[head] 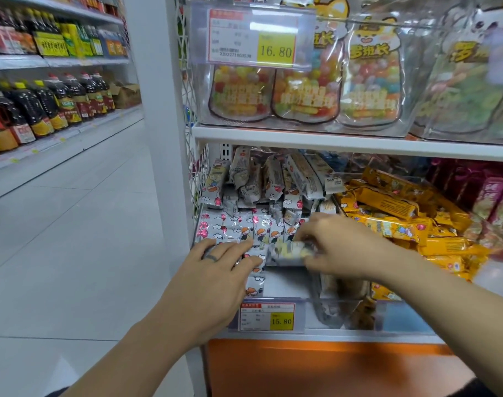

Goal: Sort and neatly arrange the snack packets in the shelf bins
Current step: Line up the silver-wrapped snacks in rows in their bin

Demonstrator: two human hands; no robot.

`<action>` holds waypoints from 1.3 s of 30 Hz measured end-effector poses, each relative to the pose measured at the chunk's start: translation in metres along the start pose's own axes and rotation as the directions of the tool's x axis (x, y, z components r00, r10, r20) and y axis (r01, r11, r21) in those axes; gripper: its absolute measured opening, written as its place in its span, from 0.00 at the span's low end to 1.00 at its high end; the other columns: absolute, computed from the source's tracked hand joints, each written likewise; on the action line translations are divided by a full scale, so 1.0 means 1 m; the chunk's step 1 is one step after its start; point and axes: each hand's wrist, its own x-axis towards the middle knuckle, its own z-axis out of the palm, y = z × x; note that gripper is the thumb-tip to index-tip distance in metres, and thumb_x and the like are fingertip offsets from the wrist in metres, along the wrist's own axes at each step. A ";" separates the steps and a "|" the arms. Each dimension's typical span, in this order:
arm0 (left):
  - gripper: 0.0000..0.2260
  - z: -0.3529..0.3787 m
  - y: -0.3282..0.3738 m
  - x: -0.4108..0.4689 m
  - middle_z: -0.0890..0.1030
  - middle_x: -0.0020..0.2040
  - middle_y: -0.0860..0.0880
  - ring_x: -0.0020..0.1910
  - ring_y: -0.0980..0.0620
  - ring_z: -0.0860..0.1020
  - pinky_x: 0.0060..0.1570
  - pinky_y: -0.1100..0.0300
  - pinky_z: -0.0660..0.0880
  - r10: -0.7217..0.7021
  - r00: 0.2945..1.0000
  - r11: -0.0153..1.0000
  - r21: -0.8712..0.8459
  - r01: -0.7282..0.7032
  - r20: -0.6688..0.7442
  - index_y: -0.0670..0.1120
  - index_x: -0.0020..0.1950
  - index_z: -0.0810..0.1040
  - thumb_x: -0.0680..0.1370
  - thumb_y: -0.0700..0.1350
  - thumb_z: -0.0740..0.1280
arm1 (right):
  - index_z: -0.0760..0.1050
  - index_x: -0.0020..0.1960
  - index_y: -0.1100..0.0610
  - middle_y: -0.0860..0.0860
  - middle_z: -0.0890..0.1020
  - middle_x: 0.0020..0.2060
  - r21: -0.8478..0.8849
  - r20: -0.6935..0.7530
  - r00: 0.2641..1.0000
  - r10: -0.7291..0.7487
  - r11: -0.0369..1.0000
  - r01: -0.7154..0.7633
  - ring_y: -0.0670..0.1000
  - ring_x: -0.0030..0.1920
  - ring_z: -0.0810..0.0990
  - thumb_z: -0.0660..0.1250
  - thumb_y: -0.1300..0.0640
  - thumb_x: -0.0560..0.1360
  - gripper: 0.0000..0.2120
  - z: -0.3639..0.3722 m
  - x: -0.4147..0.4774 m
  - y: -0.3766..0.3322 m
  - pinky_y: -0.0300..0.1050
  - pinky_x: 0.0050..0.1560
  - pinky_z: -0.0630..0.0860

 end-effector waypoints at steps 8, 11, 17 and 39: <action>0.18 0.000 0.001 0.001 0.77 0.64 0.50 0.57 0.49 0.78 0.56 0.53 0.63 -0.004 1.000 1.000 0.003 0.004 0.005 0.53 0.59 0.78 0.76 0.49 0.53 | 0.77 0.53 0.47 0.45 0.70 0.46 0.237 -0.241 0.970 -0.037 0.967 0.096 0.46 0.48 0.72 0.69 0.52 0.73 0.08 -0.016 0.007 0.008 0.38 0.48 0.65; 0.18 0.000 0.001 0.001 0.77 0.64 0.50 0.57 0.50 0.78 0.54 0.54 0.63 -0.002 1.000 1.000 0.004 0.002 0.000 0.53 0.59 0.78 0.76 0.49 0.53 | 0.75 0.59 0.49 0.44 0.72 0.50 0.227 -0.388 0.920 -0.056 0.962 0.154 0.43 0.51 0.70 0.71 0.57 0.72 0.16 -0.016 0.013 0.000 0.31 0.50 0.62; 0.18 0.000 0.001 0.000 0.78 0.63 0.51 0.56 0.49 0.78 0.54 0.53 0.63 0.009 1.000 1.000 0.010 -0.009 -0.015 0.53 0.59 0.78 0.76 0.48 0.53 | 0.76 0.53 0.48 0.43 0.70 0.52 0.259 -0.284 0.937 -0.202 0.925 0.278 0.43 0.54 0.69 0.68 0.68 0.71 0.18 -0.018 0.029 -0.017 0.30 0.53 0.63; 0.18 -0.004 0.003 -0.001 0.79 0.61 0.49 0.53 0.49 0.80 0.54 0.53 0.73 0.024 0.999 0.999 -0.025 -0.025 -0.033 0.56 0.57 0.78 0.73 0.47 0.54 | 0.73 0.58 0.53 0.45 0.75 0.44 0.599 -0.430 0.900 0.079 0.771 0.218 0.43 0.44 0.74 0.68 0.62 0.74 0.14 0.052 0.056 -0.034 0.24 0.43 0.68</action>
